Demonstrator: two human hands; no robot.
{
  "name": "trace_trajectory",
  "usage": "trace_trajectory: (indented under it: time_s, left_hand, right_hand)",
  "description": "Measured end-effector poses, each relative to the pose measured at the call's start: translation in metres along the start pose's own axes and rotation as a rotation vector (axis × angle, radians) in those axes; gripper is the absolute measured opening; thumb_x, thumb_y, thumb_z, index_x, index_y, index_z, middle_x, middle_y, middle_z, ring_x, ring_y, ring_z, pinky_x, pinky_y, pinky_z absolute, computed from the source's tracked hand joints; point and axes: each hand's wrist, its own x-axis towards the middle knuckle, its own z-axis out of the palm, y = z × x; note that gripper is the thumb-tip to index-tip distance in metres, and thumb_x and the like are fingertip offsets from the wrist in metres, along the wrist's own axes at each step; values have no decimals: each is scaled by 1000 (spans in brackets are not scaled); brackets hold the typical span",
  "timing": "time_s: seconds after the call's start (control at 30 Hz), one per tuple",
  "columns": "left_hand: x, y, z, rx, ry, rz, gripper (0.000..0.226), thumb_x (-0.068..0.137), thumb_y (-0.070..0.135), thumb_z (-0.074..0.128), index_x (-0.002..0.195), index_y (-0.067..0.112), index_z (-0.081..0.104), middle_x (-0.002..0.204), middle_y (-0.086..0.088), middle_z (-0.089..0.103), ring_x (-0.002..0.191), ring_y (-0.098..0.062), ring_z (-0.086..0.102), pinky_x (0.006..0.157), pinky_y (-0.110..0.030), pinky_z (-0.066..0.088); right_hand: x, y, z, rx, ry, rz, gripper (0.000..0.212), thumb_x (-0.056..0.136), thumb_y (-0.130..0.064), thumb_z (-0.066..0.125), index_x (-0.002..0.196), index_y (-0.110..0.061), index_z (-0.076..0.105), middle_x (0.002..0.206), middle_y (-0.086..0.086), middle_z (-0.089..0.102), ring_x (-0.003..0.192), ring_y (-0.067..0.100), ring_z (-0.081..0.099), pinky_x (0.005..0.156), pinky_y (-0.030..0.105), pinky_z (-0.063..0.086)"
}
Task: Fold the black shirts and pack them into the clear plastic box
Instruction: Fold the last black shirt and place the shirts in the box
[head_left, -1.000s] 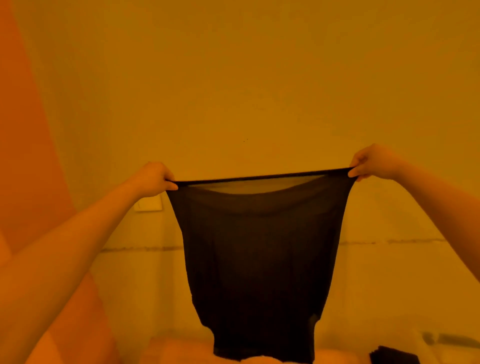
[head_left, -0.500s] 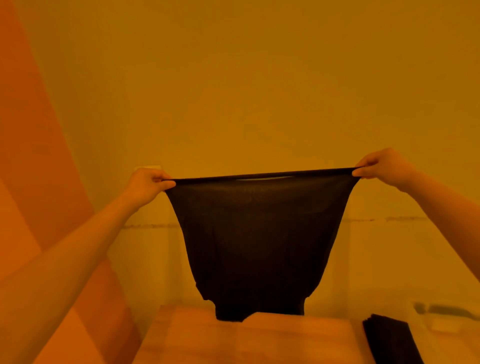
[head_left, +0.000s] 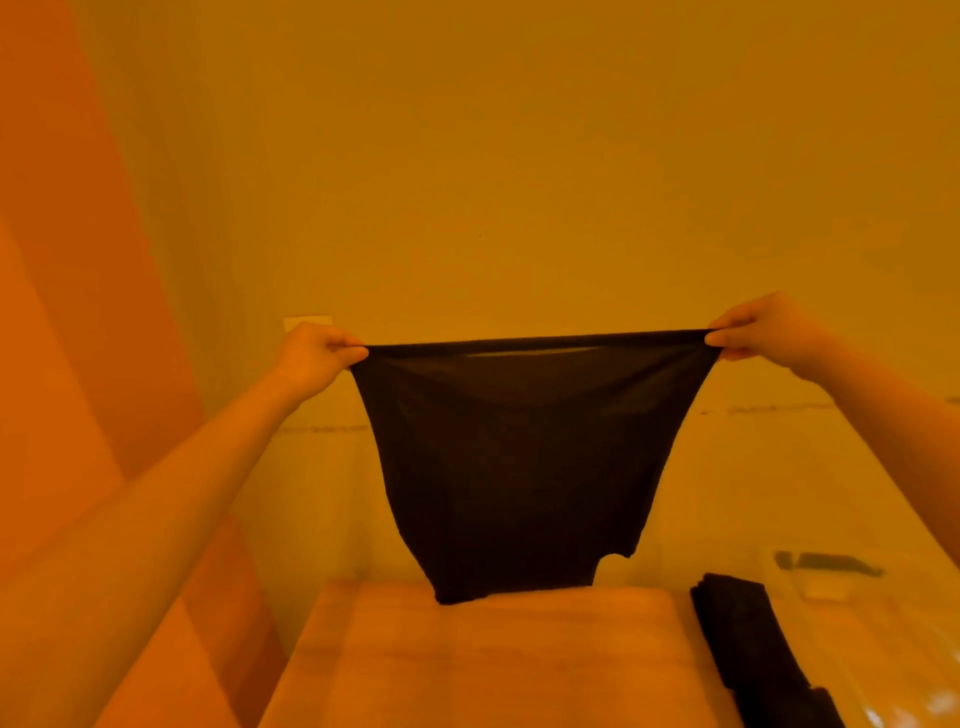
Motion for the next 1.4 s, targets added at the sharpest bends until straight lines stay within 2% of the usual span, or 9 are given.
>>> trace_trajectory:
  time_s: [0.17,0.27,0.37,0.5,0.67,1.0,1.1,1.2,1.4]
  left_hand:
    - [-58,-2,-41,-72,-191,26,7,89,13,58,93,13,64,75,1,59,68,-12,53,59,-14,39]
    - [-84,-4,-64,-133,-311,34,11,89,10,58,81,16,62,66,6,64,56,-3,60,51,-5,45]
    - [-98,-7,-83,-256,-385,32,17,89,4,56,78,16,63,57,12,67,54,2,62,56,-8,50]
    - [-102,-2,-100,-379,-391,46,17,91,3,51,81,11,62,61,8,69,57,-1,64,59,-12,53]
    - [-92,0,-87,-262,-381,-29,13,90,9,54,81,15,62,80,-4,62,70,-13,59,65,-21,51]
    - [-4,-28,26,-126,-273,-243,8,84,19,65,79,16,61,81,-1,62,75,-11,57,64,-22,44]
    - [33,-21,50,-165,-171,-254,12,81,17,69,73,15,60,76,-2,59,71,-11,54,62,-22,43]
    - [60,-5,58,-256,1,-189,21,79,12,71,66,18,56,67,1,54,63,-9,50,55,-18,42]
    - [63,17,33,-441,222,-25,26,79,6,70,65,21,53,46,15,57,45,4,50,47,-8,37]
  right_hand:
    - [-79,-17,-16,22,-94,40,15,82,7,60,85,-7,64,76,8,63,50,0,62,51,9,51]
    - [-116,-22,-25,57,-99,78,18,83,8,57,79,-9,63,60,2,67,50,2,63,50,10,51]
    - [-142,-29,-33,117,-78,121,18,85,8,53,79,-7,61,50,-5,65,46,2,61,48,11,50]
    - [-153,-39,-45,162,-56,144,31,85,7,53,66,-13,70,50,-4,64,45,3,59,46,12,49]
    - [-135,-39,-36,-7,-104,115,15,85,4,57,80,-8,64,55,0,66,49,6,61,48,12,51]
    - [6,43,27,-163,-131,155,8,81,-2,66,75,-8,66,74,11,63,68,19,57,65,28,46]
    - [47,55,31,-117,-16,112,8,79,-2,68,87,0,68,66,7,60,60,14,56,54,20,48]
    - [75,52,23,-65,129,30,13,77,-3,71,90,-1,68,42,-8,56,39,-1,50,37,9,36]
    - [57,16,-1,114,304,-127,15,79,-3,68,92,-9,62,41,-22,55,33,-3,44,35,9,29]
